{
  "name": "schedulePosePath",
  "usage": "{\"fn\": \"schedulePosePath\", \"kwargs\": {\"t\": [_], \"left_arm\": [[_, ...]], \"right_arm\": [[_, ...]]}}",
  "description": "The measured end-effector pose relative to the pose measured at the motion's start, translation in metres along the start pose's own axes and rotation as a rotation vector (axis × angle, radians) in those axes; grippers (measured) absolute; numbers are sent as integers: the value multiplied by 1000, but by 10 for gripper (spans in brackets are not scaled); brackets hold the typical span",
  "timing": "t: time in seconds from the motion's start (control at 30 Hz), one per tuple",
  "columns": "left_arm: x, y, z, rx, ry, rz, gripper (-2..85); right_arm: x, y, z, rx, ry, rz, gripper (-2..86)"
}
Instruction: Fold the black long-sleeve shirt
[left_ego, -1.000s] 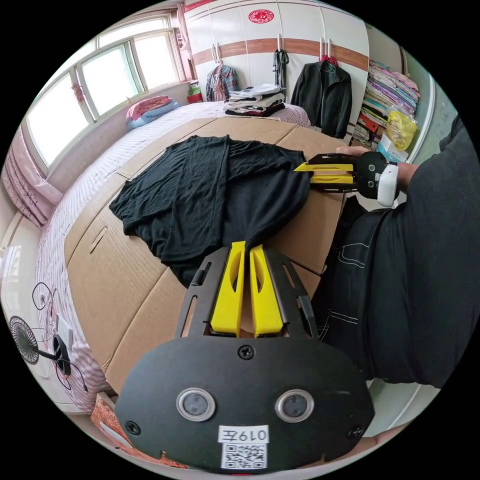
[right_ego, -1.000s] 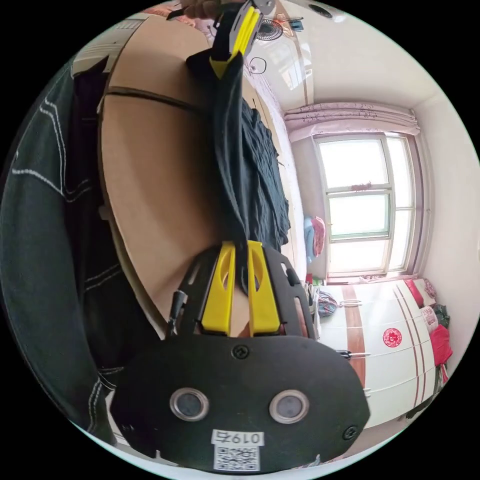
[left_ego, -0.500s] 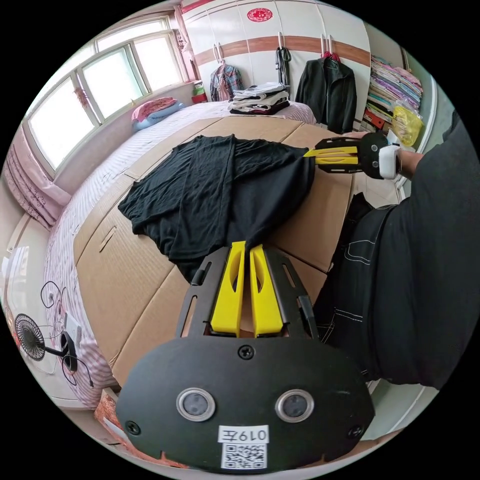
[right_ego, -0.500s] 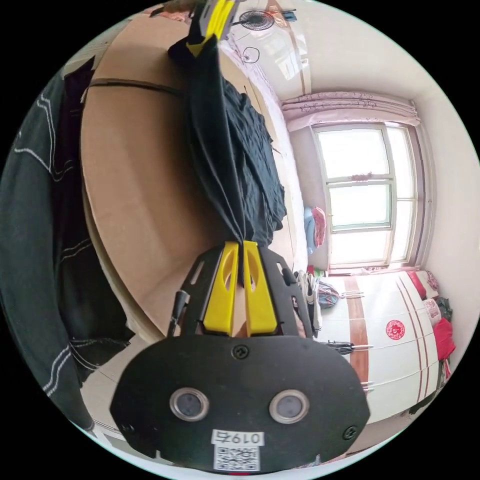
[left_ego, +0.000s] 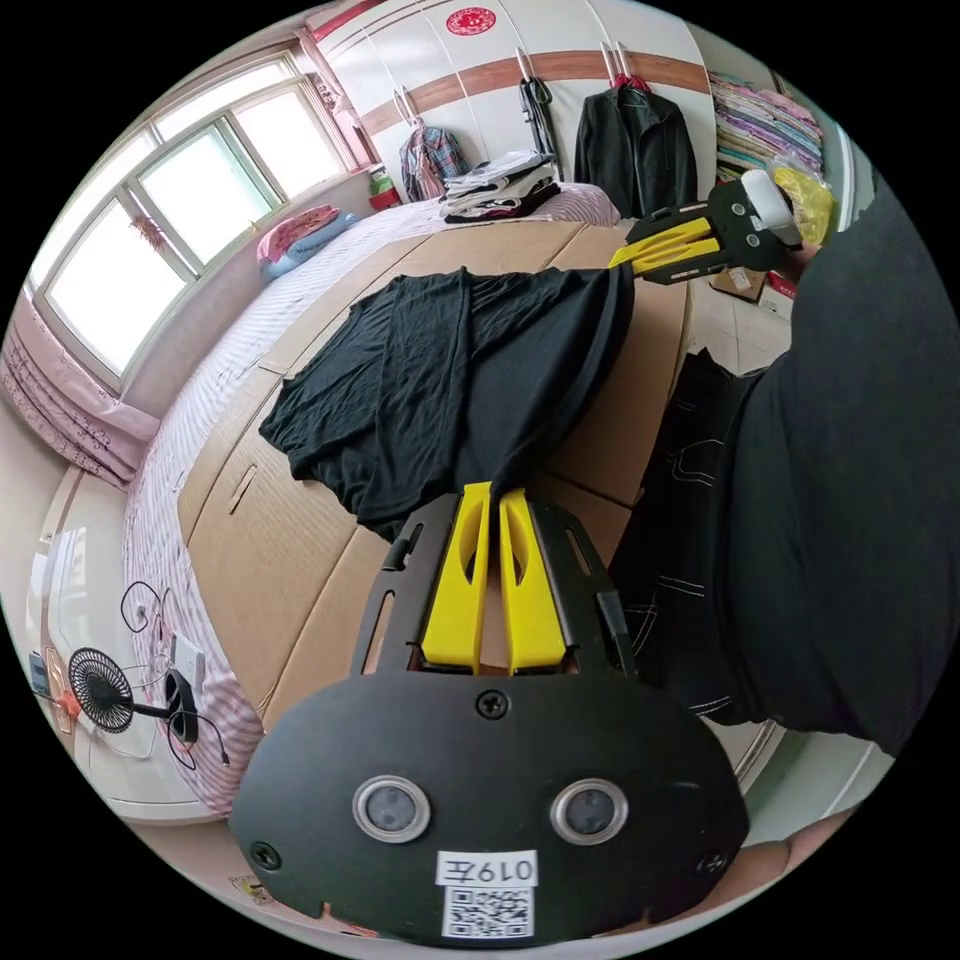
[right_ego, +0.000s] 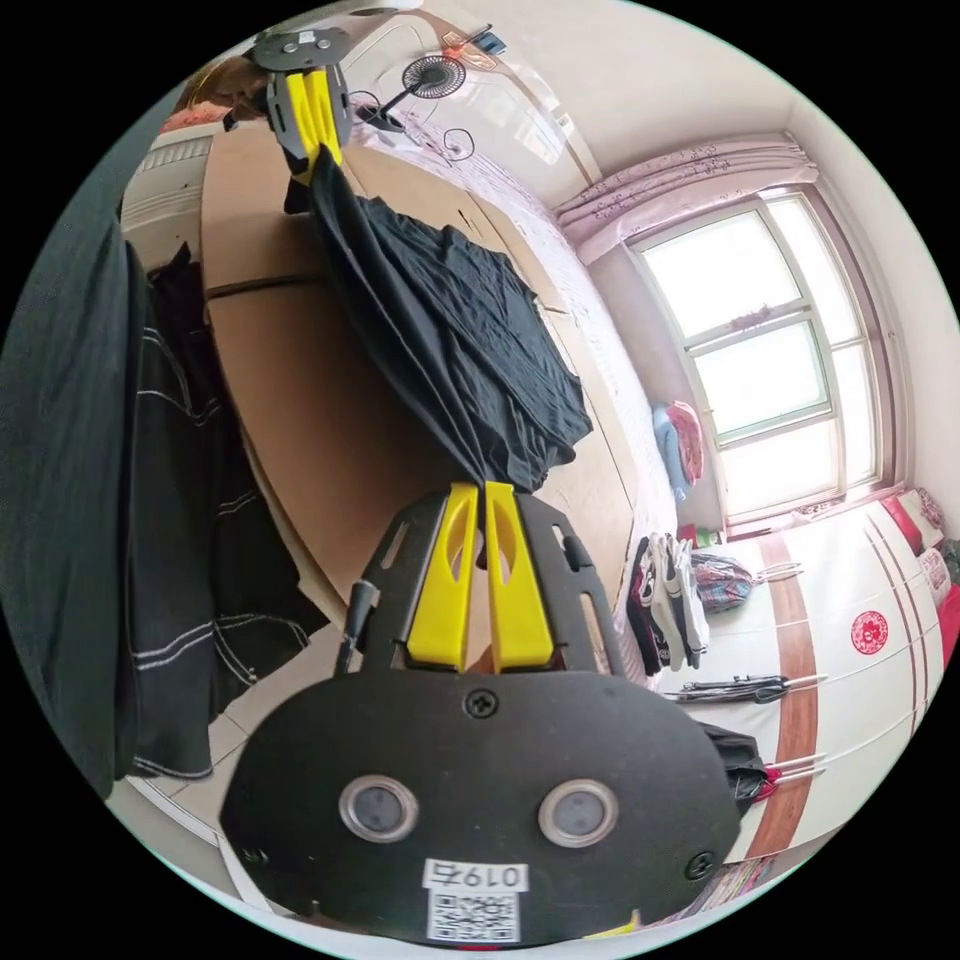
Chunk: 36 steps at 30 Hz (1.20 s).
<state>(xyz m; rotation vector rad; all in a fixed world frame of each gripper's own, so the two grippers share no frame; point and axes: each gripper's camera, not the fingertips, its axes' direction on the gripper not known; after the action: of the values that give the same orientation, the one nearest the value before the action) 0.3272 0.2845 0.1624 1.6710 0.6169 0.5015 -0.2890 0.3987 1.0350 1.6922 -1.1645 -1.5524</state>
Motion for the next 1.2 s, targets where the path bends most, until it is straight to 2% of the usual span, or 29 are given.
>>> {"fn": "schedulePosePath", "kwargs": {"t": [0.3,0.43,0.63,0.73,0.83,0.93,1.0,1.1,1.2], "left_arm": [[-6,-16,2,-78,82,129,10],[-26,-29,20,-105,100,141,9],[-97,-79,52,-73,-32,269,9],[-165,-117,80,-59,-40,315,9],[-251,-162,120,-64,32,310,10],[-338,-205,181,-118,193,268,10],[-394,-229,247,-209,308,223,10],[-431,-243,326,-346,421,199,11],[-447,-248,371,-397,466,206,12]], "right_arm": [[48,10,24,-24,-307,-78,-8],[75,0,54,-18,-286,-78,-8],[161,-39,128,51,-139,-149,-8],[219,-69,194,77,-114,-203,-8],[279,-107,278,60,-167,-233,-8],[328,-146,379,5,-270,-249,-8],[353,-171,465,-88,-415,-265,-7],[371,-189,556,-225,-639,-267,-6],[380,-191,601,-234,-618,-275,-2]]}}
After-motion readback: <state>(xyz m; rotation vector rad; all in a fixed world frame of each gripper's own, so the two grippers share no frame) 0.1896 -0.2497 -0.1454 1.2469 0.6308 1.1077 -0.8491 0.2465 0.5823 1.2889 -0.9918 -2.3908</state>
